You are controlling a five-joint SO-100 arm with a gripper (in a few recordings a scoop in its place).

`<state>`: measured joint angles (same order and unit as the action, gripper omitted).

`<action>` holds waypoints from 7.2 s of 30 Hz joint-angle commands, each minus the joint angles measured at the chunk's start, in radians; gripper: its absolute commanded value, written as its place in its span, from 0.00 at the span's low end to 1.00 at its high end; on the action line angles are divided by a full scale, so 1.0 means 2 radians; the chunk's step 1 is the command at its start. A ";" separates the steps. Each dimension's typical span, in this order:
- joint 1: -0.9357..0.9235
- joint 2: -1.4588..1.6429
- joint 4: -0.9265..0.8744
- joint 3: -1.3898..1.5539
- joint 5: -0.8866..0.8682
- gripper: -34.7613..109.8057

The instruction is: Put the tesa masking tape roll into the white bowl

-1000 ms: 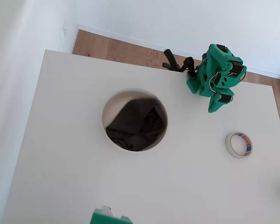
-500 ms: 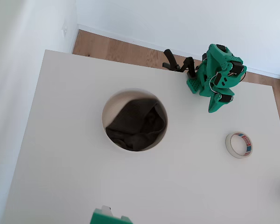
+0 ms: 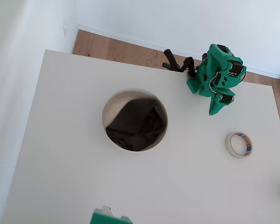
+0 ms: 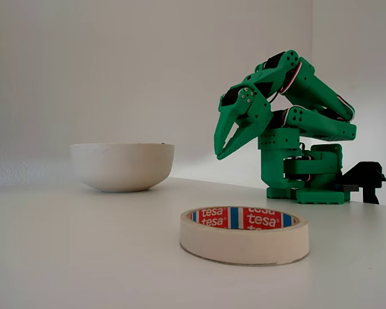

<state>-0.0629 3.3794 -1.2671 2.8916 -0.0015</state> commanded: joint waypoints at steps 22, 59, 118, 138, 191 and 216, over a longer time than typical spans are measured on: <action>0.262 -0.640 0.165 -0.336 -0.084 0.34; 0.361 -0.755 0.218 -0.334 -0.201 0.32; 0.021 -0.353 -0.005 -0.495 -0.111 0.18; -0.439 -0.660 0.244 -0.529 -0.035 0.18; -0.052 -0.426 -0.081 -0.536 -0.041 0.18; 0.023 0.005 -0.055 -0.040 -0.004 0.18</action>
<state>-0.0015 3.3318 -1.3576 2.7811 -0.0046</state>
